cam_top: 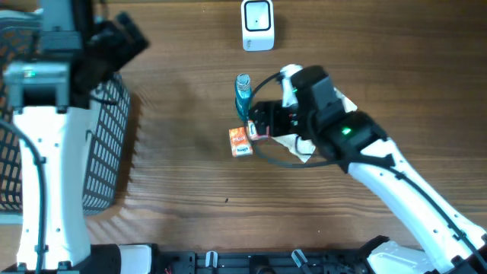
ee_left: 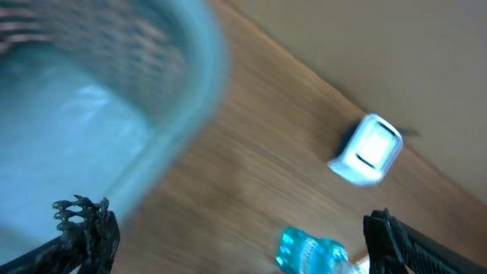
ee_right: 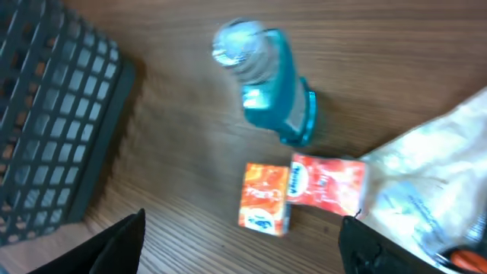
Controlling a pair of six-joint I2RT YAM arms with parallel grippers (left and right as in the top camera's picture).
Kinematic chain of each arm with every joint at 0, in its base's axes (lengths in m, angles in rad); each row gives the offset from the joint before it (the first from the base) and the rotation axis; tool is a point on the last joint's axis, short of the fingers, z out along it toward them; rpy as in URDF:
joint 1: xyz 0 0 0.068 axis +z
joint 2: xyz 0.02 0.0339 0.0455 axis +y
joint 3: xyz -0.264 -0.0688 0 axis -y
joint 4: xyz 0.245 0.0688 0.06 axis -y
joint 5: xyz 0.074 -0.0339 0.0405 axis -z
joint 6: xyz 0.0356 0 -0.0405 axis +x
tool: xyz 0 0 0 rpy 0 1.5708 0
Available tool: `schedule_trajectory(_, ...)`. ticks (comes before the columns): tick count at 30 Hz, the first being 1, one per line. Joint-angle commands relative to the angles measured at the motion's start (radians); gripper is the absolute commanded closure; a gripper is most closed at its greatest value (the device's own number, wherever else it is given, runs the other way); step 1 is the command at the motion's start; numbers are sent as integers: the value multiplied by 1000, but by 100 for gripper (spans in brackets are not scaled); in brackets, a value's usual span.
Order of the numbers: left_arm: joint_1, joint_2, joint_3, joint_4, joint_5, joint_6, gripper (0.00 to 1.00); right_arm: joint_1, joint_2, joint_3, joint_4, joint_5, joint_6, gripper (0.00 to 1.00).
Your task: Scan the item barcode
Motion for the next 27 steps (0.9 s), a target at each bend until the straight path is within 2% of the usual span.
schedule_trajectory(1, 133, -16, 13, -31, 70, -35, 0, 69, 56, 23, 35, 132, 26, 18)
schedule_trajectory(4, 191, -16, 12, -37, 199, -11, 0, 109, 86, 23, 73, 172, 22, 17)
schedule_trajectory(11, 157, -18, 12, -8, 518, 287, 0, 131, 91, 23, 103, 209, 19, 18)
schedule_trajectory(13, 111, -11, 12, -46, 491, 299, 1, 131, 91, 23, 119, 208, 27, 22)
schedule_trajectory(14, 81, 1, 12, -70, 452, 296, 3, 131, 91, 23, 129, 208, 67, 31)
schedule_trajectory(18, 13, 38, -13, -98, 424, 296, 4, 131, 111, 22, 151, 208, 125, 44)
schedule_trajectory(22, -24, 104, -27, -98, 351, 266, 8, 131, 169, 20, 140, 187, 193, 61)
schedule_trajectory(24, -26, 136, -28, -95, 349, 240, 9, 131, 203, 20, 143, 166, 214, 67)
schedule_trajectory(27, -29, 172, -27, -95, 353, 235, 13, 130, 240, 20, 144, 175, 225, 67)
